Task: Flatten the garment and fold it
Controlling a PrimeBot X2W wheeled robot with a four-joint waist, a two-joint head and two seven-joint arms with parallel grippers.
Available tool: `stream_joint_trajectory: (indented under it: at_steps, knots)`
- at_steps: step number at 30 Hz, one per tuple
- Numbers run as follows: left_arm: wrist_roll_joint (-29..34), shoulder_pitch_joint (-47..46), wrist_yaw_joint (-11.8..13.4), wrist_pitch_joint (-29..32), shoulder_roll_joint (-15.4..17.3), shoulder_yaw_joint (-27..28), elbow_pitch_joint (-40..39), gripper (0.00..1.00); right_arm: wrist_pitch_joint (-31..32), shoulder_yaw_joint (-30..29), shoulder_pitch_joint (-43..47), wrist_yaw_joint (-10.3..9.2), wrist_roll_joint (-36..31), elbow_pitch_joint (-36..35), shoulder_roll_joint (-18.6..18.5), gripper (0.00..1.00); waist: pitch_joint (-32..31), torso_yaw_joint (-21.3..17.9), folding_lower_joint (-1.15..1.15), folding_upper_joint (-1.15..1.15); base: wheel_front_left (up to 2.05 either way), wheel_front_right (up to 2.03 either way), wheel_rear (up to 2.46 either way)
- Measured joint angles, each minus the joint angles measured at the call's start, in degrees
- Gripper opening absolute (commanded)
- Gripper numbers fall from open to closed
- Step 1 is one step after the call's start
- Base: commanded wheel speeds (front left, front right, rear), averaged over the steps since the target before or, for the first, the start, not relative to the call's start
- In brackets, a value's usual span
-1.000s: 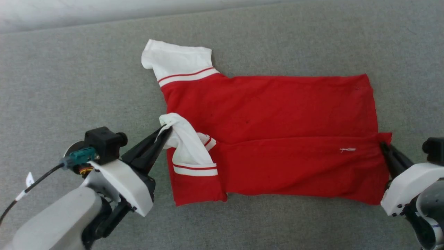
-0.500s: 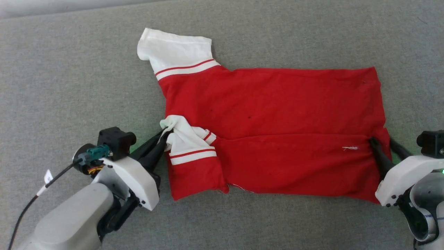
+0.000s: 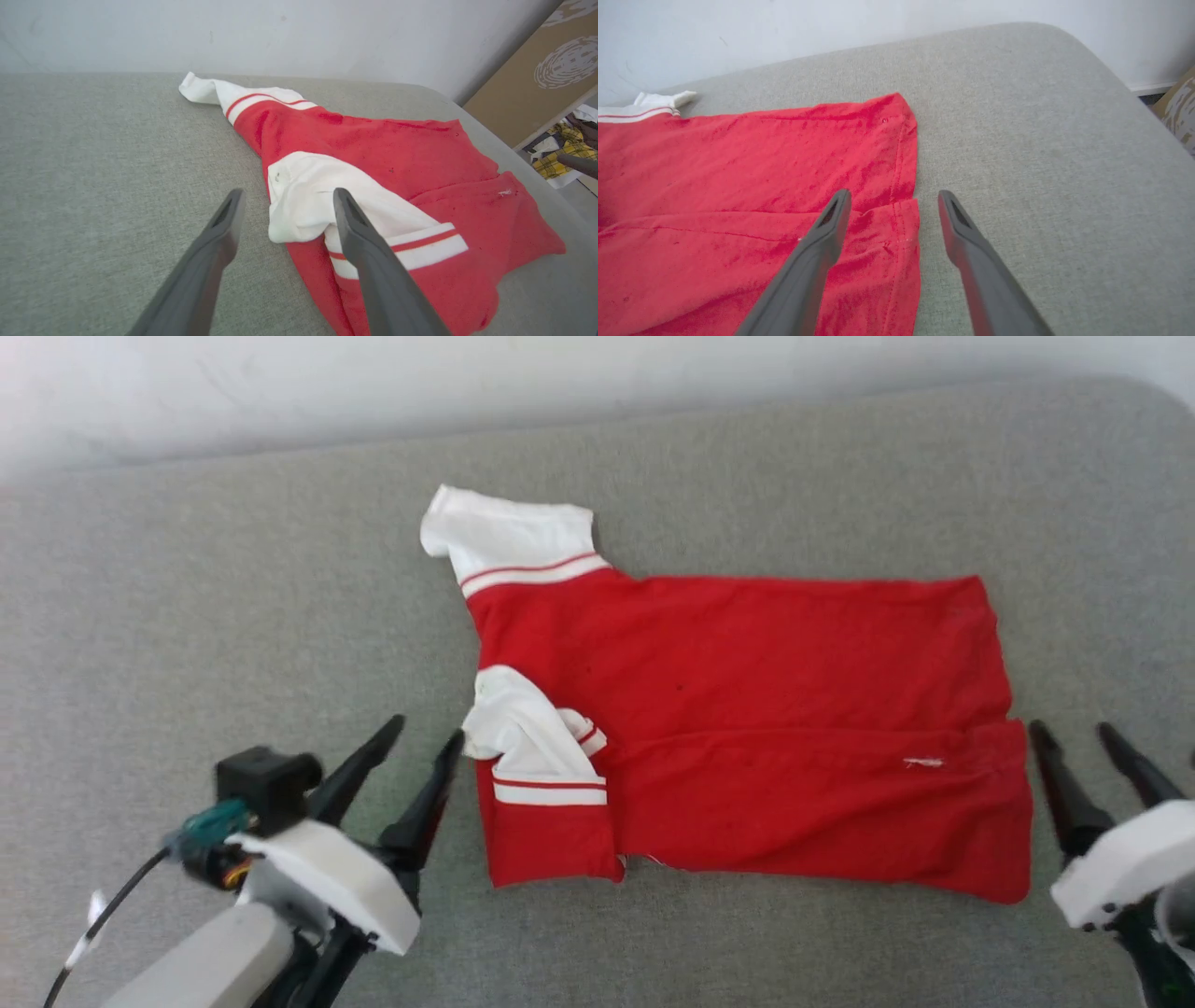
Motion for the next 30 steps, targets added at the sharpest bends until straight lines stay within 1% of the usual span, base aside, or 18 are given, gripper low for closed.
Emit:
stream_joint_trajectory:
  at_steps: [3, 5, 6, 7, 9, 10, 11, 15, 17, 19, 21, 23, 26, 30]
  knots:
    - [1.6, 4.2, 4.3, -0.8, 0.4, 4.8, -3.9, 1.00, -3.1, -3.2, 2.0, 0.00, -2.3, -3.3, 2.2, 1.00, -2.4, 0.2, 0.00, 0.00, 0.00, 0.00, 0.00]
    - [5.3, 7.4, 6.7, -0.8, -1.1, 10.9, -7.7, 1.00, -6.4, -4.8, 3.2, 0.00, -4.3, -5.0, 4.1, 1.00, -3.9, 0.4, -0.01, 0.00, 0.00, 0.00, 0.00]
    - [7.3, 9.2, 7.4, -0.8, -2.6, 14.4, -9.7, 1.00, -7.9, -5.1, 4.0, 0.00, -5.1, -5.7, 4.8, 1.00, -4.6, 0.5, -0.01, 0.00, 0.00, 0.00, 0.00]
    - [9.7, 11.0, 7.7, -0.8, -4.2, 17.2, -11.5, 1.00, -9.6, -5.7, 4.7, 0.01, -5.7, -6.2, 5.7, 1.00, -5.2, 0.6, -0.01, 0.00, 0.00, 0.00, 0.00]
    - [15.5, 15.0, 7.6, -0.8, -5.9, 20.0, -13.1, 1.00, -12.7, -6.3, 6.2, 0.00, -7.2, -6.4, 7.0, 1.00, -6.3, 0.8, -0.01, 0.00, 0.00, 0.00, 0.00]
    - [17.4, 17.2, 7.6, -0.8, -7.4, 21.8, -13.6, 1.00, -14.1, -6.2, 6.9, 0.00, -8.2, -6.4, 7.3, 1.00, -6.8, 1.0, -0.01, 0.00, 0.00, 0.00, 0.00]
    - [18.7, 19.4, 7.6, -0.9, -9.7, 24.2, -14.4, 1.00, -15.6, -6.2, 7.6, 0.00, -9.1, -6.3, 7.6, 1.00, -7.3, 1.1, -0.01, 0.00, 0.00, 0.00, 0.00]
    - [23.7, 26.5, 5.7, -0.8, -16.9, 28.9, -14.9, 1.00, -20.7, -5.9, 9.8, 0.00, -11.4, -3.9, 8.1, 1.00, -8.8, 1.5, 0.00, 0.00, 0.00, 0.00, 0.00]
    - [25.8, 29.8, 4.4, -0.8, -19.9, 30.5, -14.0, 1.00, -22.4, -5.7, 10.9, 0.00, -11.0, -1.9, 8.1, 1.00, -9.4, 1.8, 0.00, 0.00, 0.00, 0.00, 0.00]
    - [26.5, 32.1, 2.8, -0.8, -22.8, 32.0, -12.9, 1.00, -23.5, -5.5, 12.0, 0.00, -9.6, 0.0, 8.2, 1.00, -10.0, 2.0, 0.00, 0.00, 0.00, 0.00, 0.00]
    - [27.0, 33.3, 0.8, -0.8, -24.9, 33.5, -11.9, 1.00, -24.2, -5.4, 12.5, 0.00, -8.8, 1.3, 8.2, 1.00, -10.4, 2.2, 0.00, 0.00, 0.00, 0.00, 0.00]
    - [27.3, 33.7, -0.9, -0.8, -25.8, 34.3, -10.5, 1.00, -24.7, -5.3, 12.7, 0.00, -8.9, 1.9, 8.2, 1.00, -10.7, 2.5, 0.00, 0.00, 0.00, 0.00, 0.00]
    - [27.6, 33.4, -3.0, 0.2, -24.6, 33.8, -8.4, 1.00, -25.0, -5.3, 12.6, 0.00, -9.5, 2.0, 8.2, 1.00, -10.9, 2.6, 0.00, 0.00, 0.00, 0.00, 0.00]
    - [27.9, 28.4, -4.6, 7.5, -21.8, 32.0, -8.1, 1.00, -25.0, -5.3, 11.5, 0.00, -10.1, 1.8, 8.2, 1.00, -9.9, 2.7, 0.01, 0.00, 0.00, 0.00, 0.00]
